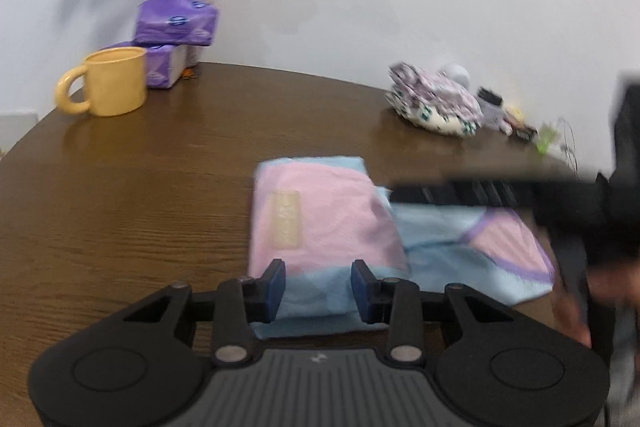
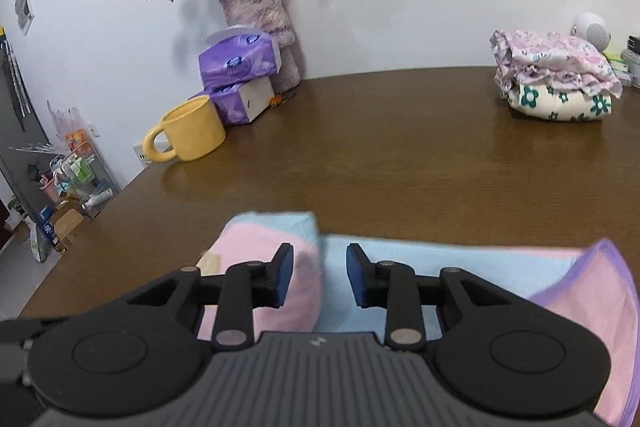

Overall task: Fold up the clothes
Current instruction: 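Move the right gripper to the edge of the folded pink bundle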

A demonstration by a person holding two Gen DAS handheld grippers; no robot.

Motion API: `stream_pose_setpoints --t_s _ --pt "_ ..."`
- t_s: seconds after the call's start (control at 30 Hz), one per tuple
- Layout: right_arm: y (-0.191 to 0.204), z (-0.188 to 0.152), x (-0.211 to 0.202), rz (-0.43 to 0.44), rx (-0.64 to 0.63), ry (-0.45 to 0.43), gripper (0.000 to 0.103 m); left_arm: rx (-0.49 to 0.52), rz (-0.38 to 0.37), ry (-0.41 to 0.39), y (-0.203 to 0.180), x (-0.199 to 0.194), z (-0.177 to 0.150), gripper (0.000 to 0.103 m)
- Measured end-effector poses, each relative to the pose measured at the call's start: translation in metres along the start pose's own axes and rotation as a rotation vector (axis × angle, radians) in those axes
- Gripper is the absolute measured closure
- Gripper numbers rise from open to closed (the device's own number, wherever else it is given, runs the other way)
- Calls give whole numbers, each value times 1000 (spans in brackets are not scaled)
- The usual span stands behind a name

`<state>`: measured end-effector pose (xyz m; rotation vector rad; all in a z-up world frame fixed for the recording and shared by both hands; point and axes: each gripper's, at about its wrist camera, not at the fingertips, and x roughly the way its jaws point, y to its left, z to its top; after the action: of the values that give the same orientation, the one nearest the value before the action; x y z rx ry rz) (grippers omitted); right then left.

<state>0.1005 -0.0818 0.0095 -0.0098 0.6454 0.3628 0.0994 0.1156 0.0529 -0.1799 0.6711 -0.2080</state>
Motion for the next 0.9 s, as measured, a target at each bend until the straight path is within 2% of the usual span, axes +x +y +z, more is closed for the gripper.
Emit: stream_pose_setpoints --t_s 0.07,0.2,0.37,0.53,0.77,0.9 --pt "0 0 0 0 0 0 73 -23 8 2 10 0 1 69" --pt "1 0 0 1 0 0 72 -69 -42 40 25 4 1 69" --pt "1 0 0 1 0 0 68 -53 -74 48 33 -4 -3 64" --pt "1 0 0 1 0 0 67 6 -101 44 31 -16 -10 63" --pt "2 0 0 2 -1 0 67 140 -53 63 22 -7 -18 64" --pt "3 0 0 2 -1 0 76 185 -52 63 19 -3 -19 67"
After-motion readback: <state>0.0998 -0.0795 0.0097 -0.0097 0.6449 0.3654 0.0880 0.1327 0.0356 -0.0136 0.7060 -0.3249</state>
